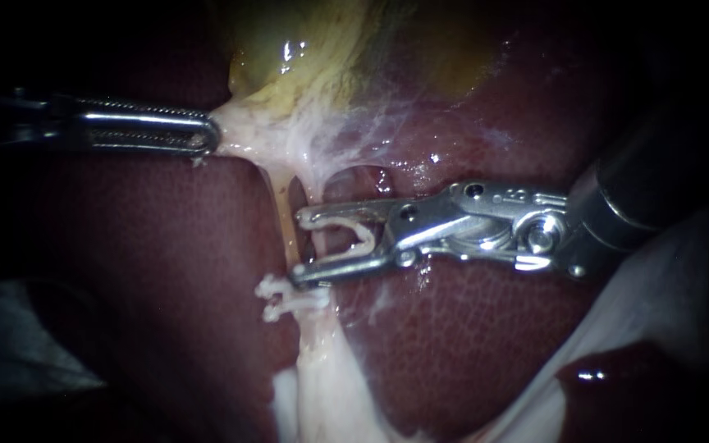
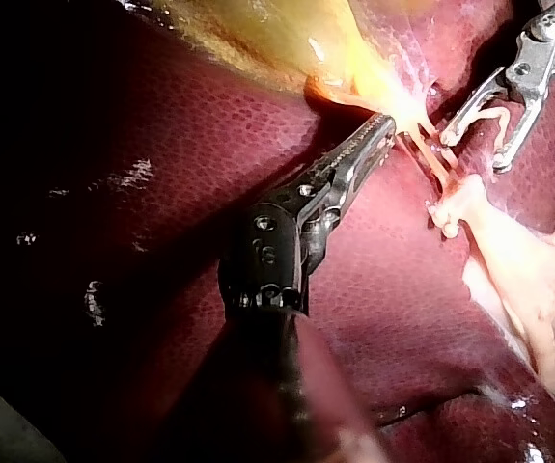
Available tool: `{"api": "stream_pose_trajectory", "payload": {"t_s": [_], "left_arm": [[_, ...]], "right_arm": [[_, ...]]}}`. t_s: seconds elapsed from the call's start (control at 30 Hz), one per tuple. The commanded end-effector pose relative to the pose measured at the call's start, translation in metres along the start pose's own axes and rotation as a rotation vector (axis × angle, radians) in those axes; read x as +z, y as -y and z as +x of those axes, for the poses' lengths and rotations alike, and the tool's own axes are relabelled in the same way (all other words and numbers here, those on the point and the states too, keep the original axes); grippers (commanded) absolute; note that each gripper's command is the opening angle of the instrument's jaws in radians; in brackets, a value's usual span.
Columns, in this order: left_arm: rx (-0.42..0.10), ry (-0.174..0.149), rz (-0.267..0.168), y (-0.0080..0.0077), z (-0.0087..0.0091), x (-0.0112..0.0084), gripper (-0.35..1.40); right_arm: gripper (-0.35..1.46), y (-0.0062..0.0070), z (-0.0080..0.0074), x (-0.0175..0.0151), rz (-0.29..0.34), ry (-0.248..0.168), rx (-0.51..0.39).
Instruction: Clipping third clip left tube
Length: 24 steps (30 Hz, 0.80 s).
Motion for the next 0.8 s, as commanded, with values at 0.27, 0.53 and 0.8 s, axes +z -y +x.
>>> {"api": "stream_pose_trajectory", "payload": {"t_s": [0.27,0.53,0.8], "left_arm": [[0.000,0.000,0.000,-0.0001,0.0000,0.0000,-0.35],[0.000,0.000,0.001,-0.0001,0.0000,0.0000,-0.35],[0.000,0.000,0.001,-0.0001,0.0000,0.0000,-0.35]], "right_arm": [[0.47,-0.0017,-0.0010,0.0001,-0.015,0.009,0.002],[0.47,-0.0032,-0.0023,0.0014,-0.030,0.010,-0.003],[0.48,-0.0038,-0.0025,0.0022,-0.014,0.011,-0.003]]}}
